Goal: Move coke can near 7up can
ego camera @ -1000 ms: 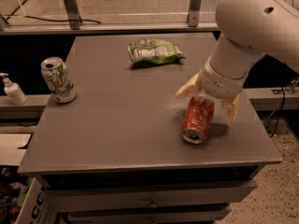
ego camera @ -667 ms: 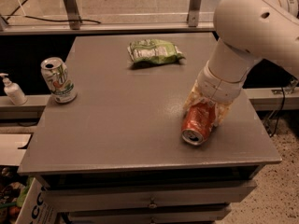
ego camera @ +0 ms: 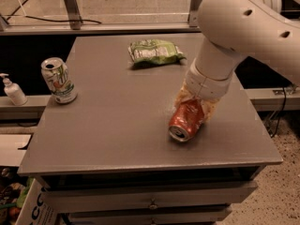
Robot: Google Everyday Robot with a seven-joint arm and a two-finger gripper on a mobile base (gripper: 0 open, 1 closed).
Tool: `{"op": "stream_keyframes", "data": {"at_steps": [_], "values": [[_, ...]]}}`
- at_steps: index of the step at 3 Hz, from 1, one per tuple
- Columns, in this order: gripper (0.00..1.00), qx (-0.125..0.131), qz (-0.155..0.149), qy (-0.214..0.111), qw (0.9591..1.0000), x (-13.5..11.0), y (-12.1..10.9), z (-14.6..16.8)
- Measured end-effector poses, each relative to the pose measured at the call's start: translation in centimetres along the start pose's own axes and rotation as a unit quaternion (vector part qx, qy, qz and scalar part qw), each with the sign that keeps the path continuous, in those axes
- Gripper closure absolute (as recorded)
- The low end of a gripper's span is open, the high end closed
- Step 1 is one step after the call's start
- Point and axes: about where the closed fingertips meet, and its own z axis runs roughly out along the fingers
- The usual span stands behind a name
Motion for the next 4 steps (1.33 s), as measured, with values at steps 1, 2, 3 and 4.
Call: {"op": "stream_keyframes", "data": {"at_steps": [1, 2, 3, 4], "values": [[1.00, 0.007, 0.032, 0.017, 0.9993, -1.1, -3.2, 0.0], [1.00, 0.033, 0.070, 0.040, 0.9962, -2.5, -7.7, -0.3], [1.00, 0.080, 0.111, 0.052, 0.9892, -3.4, -12.6, -1.2], [1.00, 0.123, 0.145, 0.058, 0.9800, -3.7, -16.7, -2.8]]}}
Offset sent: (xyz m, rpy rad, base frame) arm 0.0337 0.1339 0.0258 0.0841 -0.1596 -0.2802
